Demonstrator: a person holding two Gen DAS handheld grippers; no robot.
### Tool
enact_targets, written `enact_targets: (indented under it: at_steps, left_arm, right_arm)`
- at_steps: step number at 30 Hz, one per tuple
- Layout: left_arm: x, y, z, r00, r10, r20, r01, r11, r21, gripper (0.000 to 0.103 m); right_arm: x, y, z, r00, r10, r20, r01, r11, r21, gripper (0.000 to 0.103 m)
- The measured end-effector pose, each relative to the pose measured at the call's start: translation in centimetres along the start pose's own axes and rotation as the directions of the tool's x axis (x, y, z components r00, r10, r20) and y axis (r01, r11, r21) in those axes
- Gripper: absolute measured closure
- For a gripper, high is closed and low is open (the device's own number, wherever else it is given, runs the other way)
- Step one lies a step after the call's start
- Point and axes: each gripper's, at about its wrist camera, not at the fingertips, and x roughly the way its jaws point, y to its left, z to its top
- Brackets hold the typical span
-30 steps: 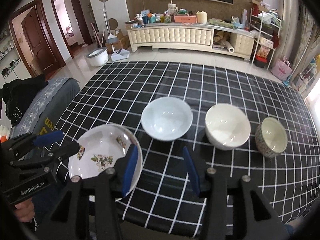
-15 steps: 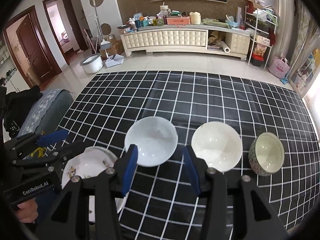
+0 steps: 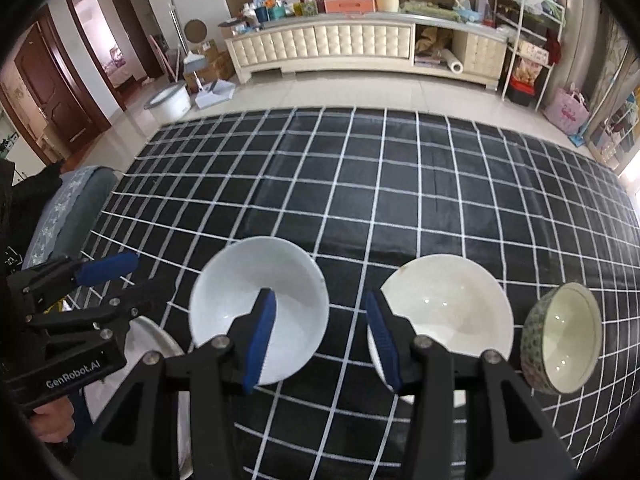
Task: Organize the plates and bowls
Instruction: 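Move both tools toward the plain white bowl, then grasp the rim of the plain white bowl with the left tool, then carry the white bowl beside the plate stack and lower it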
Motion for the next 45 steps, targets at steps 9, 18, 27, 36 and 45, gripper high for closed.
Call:
enact_targets:
  at_steps: [9, 18, 27, 36, 45]
  left_arm:
    - [4.8, 0.4, 0.2, 0.995, -0.007, -0.101, 0.006, 1.000, -0.015, 0.052]
    - [7.0, 0.6, -0.4, 0.986, -0.057, -0.154, 0.053, 0.998, -0.028, 0.073]
    - [7.2, -1.0, -0.4, 0.983, -0.063, -0.171, 0.061, 0.998, -0.015, 0.095]
    - [5.3, -2.2, -0.8, 0.987, -0.075, -0.139, 0.073, 0.997, -0.019, 0.095]
    - [-0.5, -3.9, -2.3, 0.994, -0.087, -0.059, 0.088, 0.996, 0.017, 0.095]
  right_arm:
    - [3.7, -0.3, 0.2, 0.997, 0.011, -0.071, -0.011, 1.000, -0.005, 0.051]
    - [4.4, 0.3, 0.4, 0.998, -0.001, -0.066, -0.003, 0.999, -0.054, 0.061]
    - [5.2, -0.5, -0.5, 0.996, 0.004, -0.087, -0.005, 1.000, -0.013, 0.092]
    - [2.4, -0.4, -0.8, 0.999, -0.010, -0.037, 0.011, 0.999, 0.038, 0.092]
    - [-3.3, -0.1, -2.1, 0.999, -0.028, 0.034, 0.026, 0.998, 0.060, 0.092]
